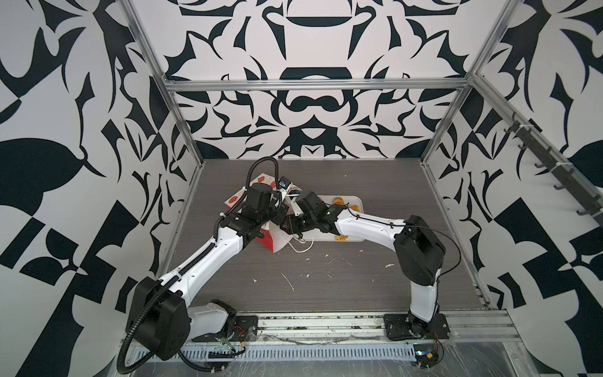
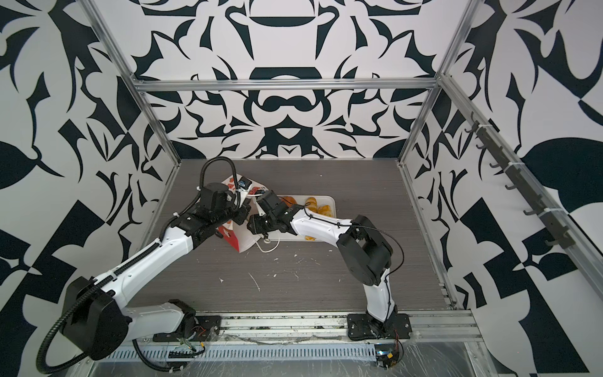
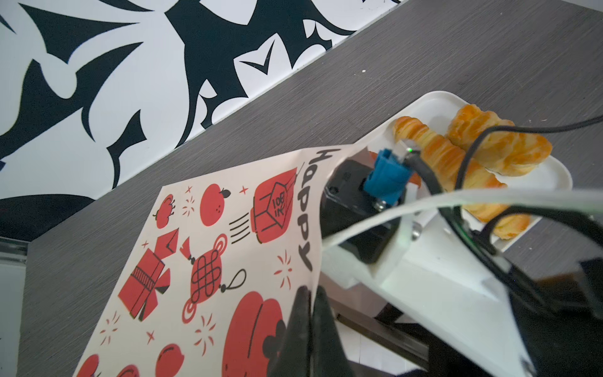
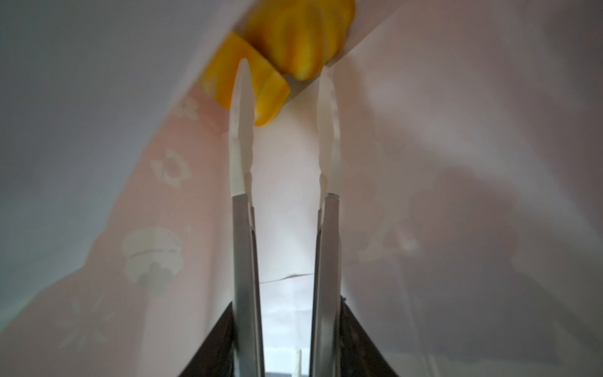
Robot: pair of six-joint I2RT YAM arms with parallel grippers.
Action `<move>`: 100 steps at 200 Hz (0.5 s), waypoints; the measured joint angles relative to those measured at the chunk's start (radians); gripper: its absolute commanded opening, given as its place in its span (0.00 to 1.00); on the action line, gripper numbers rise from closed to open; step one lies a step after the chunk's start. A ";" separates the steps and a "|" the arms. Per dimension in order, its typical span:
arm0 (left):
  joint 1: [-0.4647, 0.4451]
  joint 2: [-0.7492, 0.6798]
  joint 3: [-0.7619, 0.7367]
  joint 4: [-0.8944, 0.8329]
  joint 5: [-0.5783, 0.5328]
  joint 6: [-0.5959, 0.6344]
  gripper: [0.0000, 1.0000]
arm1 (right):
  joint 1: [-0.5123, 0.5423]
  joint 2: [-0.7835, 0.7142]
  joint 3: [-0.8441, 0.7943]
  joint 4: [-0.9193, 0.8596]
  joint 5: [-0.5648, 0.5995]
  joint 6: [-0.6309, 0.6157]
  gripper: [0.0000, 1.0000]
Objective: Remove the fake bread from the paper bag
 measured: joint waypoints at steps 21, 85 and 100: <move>0.001 0.000 0.000 -0.001 0.001 -0.008 0.00 | 0.000 0.044 0.036 -0.006 0.012 -0.009 0.48; 0.001 0.000 0.000 -0.002 0.015 -0.032 0.00 | -0.002 0.097 0.072 0.003 0.017 -0.002 0.49; 0.001 0.000 0.000 -0.001 0.016 -0.041 0.00 | 0.000 0.099 0.072 0.019 0.014 0.005 0.49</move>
